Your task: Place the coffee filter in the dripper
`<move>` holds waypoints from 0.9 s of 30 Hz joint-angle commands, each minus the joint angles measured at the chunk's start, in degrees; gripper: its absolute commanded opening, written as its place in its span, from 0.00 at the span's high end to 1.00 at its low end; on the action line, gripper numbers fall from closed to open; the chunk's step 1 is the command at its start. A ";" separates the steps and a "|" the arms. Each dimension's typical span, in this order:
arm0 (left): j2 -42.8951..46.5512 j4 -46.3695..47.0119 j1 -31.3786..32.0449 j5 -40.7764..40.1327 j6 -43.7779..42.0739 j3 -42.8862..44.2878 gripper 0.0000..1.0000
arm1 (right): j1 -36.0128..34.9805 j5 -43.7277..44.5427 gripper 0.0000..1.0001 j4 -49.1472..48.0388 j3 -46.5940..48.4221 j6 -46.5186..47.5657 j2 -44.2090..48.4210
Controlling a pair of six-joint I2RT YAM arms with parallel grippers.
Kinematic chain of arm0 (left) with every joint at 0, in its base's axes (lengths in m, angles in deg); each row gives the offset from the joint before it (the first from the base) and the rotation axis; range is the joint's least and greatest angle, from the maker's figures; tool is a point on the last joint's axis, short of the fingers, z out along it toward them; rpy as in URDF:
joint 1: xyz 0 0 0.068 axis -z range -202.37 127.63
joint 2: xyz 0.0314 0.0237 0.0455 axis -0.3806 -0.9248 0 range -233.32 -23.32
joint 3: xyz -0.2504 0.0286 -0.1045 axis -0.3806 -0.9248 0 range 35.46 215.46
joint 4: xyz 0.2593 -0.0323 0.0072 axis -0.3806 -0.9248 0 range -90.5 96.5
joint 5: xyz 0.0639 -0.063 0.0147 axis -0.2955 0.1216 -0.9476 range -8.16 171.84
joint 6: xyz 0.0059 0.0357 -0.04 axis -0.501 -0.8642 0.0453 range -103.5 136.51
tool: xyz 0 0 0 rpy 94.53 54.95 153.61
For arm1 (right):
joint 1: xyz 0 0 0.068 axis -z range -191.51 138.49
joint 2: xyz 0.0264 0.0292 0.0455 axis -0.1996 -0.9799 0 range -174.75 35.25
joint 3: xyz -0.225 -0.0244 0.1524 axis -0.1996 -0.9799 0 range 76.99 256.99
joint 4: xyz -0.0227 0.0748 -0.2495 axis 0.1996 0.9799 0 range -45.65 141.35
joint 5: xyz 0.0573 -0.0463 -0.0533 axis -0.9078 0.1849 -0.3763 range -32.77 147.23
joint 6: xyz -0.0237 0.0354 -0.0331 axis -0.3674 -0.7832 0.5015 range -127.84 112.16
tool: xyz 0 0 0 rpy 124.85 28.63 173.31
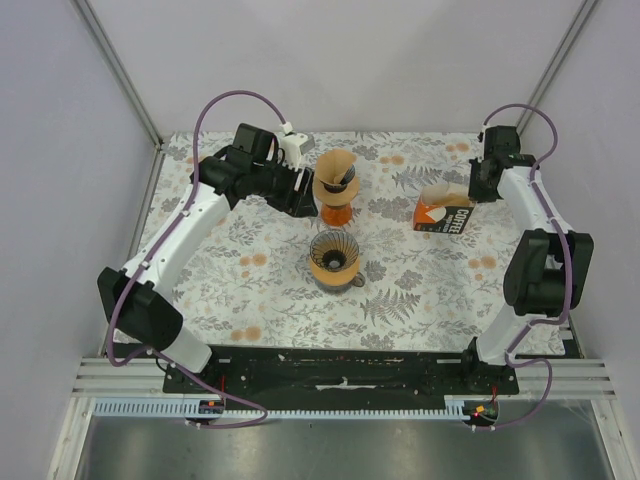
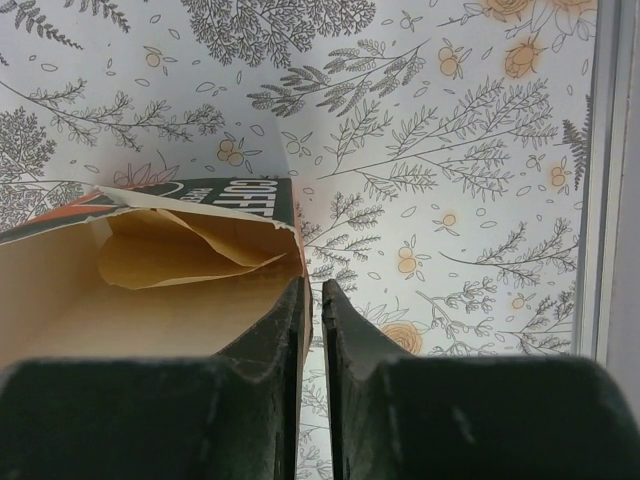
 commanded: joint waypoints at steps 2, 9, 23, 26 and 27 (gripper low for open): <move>2.74 0.17 -0.22 0.52 -1.93 0.87 0.32 | 0.37 -2.28 0.82 -2.32 -0.15 3.45 0.51; 3.18 -0.27 -0.14 1.40 -2.45 0.78 0.33 | 0.37 -3.60 1.00 -2.50 -0.68 5.47 1.30; 2.48 -6.15 2.84 5.89 -8.25 7.45 0.33 | -7.34 -0.70 1.00 -11.81 -13.86 7.75 26.51; 1.96 -6.95 8.72 -0.68 -10.45 10.96 0.31 | -11.66 1.32 1.00 -12.60 -14.92 8.46 31.79; 1.34 -7.30 11.18 -3.49 -10.98 12.37 0.30 | -12.98 2.19 1.00 -12.78 -15.18 8.46 33.37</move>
